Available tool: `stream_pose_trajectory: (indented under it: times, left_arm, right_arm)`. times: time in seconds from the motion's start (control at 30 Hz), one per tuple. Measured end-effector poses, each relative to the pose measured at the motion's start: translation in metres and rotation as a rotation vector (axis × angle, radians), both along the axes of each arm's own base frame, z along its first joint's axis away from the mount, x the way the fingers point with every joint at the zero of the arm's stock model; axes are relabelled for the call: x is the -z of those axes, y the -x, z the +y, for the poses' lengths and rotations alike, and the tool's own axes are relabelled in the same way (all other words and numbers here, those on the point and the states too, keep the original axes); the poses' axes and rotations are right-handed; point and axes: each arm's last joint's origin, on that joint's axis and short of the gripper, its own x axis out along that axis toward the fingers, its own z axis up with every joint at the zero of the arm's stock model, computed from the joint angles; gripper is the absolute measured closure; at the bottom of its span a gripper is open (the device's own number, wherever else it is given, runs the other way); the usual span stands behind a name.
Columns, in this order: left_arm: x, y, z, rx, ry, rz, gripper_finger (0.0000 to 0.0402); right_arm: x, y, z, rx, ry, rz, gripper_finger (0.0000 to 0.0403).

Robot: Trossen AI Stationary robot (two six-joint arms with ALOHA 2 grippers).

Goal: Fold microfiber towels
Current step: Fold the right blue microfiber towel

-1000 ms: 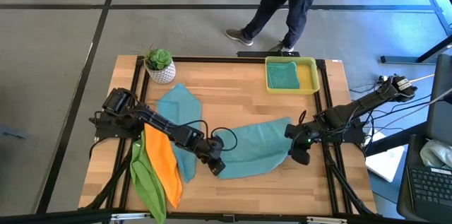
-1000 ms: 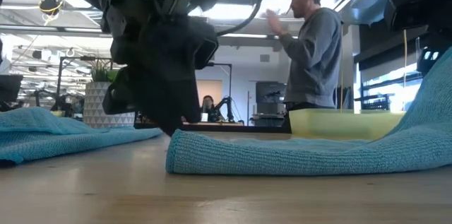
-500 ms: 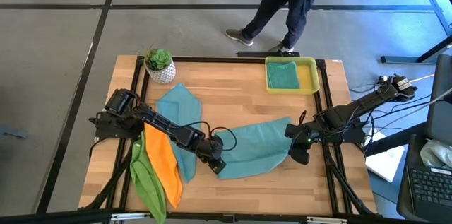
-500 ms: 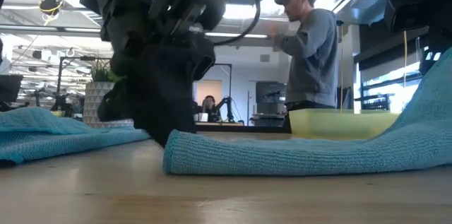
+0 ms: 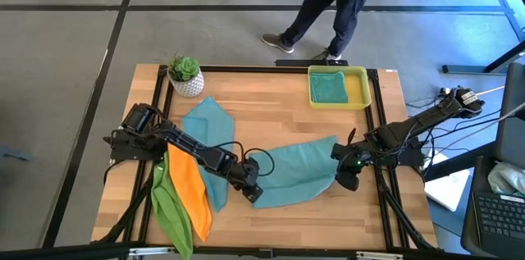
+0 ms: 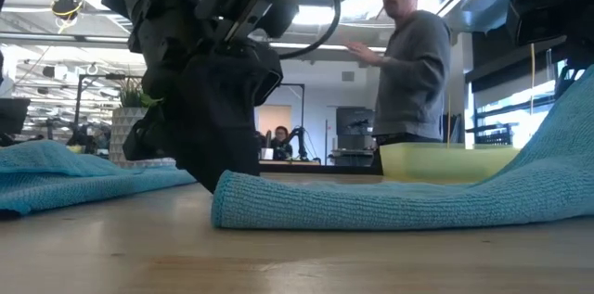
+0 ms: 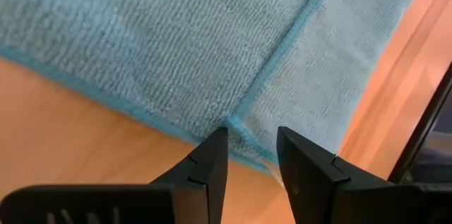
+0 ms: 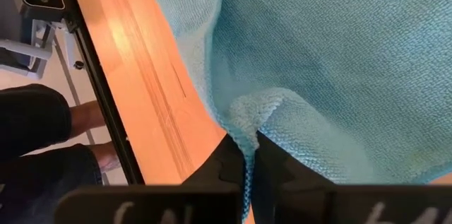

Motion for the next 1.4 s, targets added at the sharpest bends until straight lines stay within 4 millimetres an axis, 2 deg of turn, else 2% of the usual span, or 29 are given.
stream_pose_trajectory:
  times: [0.67,0.8,1.03,1.2,1.4]
  left_arm:
    - [-0.001,-0.001,-0.001,0.011,-0.013,-0.027,0.029]
    - [-0.001,-0.001,-0.001,0.018,-0.005,-0.025,0.0319]
    - [-0.001,-0.001,-0.001,0.03,-0.011,-0.028,0.0394]
    - [-0.003,-0.001,-0.001,0.053,-0.012,-0.036,0.04]
    - [-0.018,0.001,-0.001,0.068,0.006,-0.071,0.0401]
  right_arm:
    - [0.0,0.0,0.0,0.0,-0.001,0.0,0.0392]
    - [0.0,0.0,0.0,-0.001,0.001,-0.001,0.0392]
    - [0.0,0.0,0.0,-0.002,0.001,-0.001,0.0397]
    - [0.0,0.0,0.001,-0.016,-0.017,0.004,0.0391]
    - [-0.005,0.003,0.0,-0.02,-0.041,-0.017,0.0398]
